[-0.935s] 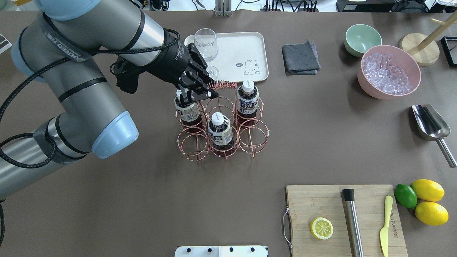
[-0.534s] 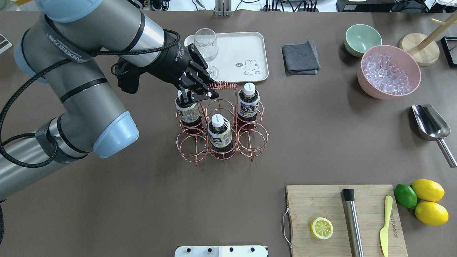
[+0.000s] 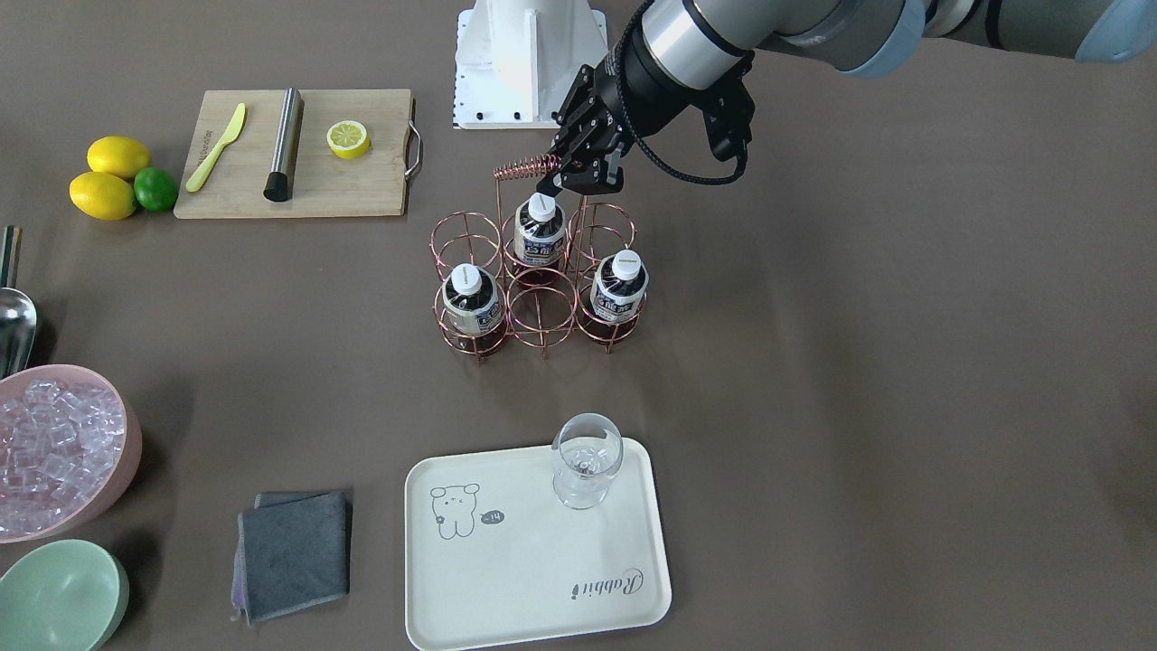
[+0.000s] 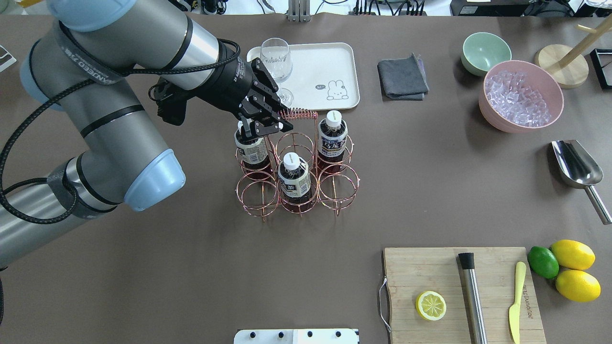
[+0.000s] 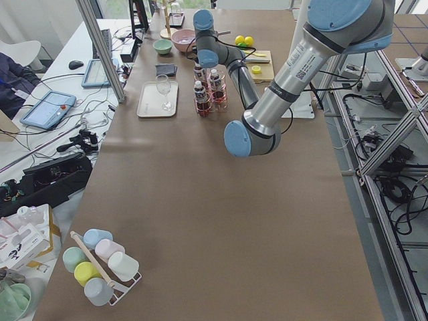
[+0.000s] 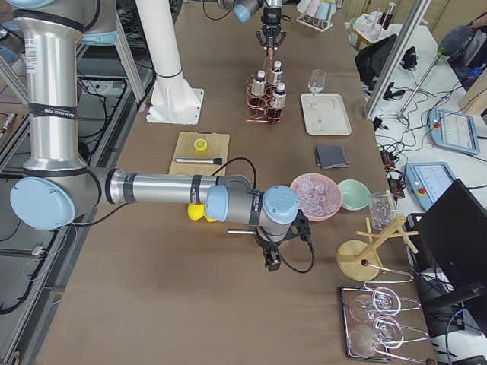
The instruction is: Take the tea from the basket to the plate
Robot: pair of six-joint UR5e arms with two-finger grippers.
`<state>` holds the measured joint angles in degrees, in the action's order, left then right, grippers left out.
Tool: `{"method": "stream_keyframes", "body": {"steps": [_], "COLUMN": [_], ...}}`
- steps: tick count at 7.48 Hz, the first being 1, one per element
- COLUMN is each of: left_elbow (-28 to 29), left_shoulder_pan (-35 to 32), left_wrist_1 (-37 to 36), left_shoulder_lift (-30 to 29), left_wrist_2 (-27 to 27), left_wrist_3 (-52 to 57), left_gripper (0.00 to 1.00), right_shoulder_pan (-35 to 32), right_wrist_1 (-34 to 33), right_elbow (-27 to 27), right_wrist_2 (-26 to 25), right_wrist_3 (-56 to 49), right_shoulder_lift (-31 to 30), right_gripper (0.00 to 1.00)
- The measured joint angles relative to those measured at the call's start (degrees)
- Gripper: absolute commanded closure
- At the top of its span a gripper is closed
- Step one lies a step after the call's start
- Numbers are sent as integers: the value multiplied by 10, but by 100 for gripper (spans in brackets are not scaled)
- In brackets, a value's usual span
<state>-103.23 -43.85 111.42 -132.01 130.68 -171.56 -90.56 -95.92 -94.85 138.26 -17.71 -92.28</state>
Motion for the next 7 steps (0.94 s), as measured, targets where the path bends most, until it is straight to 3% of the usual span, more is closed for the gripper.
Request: {"method": "stream_keyframes", "body": {"steps": [3,7], "left_elbow": [0,1], "left_shoulder_pan": [0,0], "left_wrist_1": [0,0], "left_shoulder_lift": [0,0], "left_wrist_2": [0,0], "left_wrist_3": [-3,-4], "left_gripper": [100,100], "right_shoulder_pan": [69,213], "right_wrist_1": [-12,-25], "right_elbow": [-90,-125], "right_wrist_2": [31,28], "right_wrist_3": [233,588], "right_shoulder_lift": [24,186], "right_gripper": [1,1]}}
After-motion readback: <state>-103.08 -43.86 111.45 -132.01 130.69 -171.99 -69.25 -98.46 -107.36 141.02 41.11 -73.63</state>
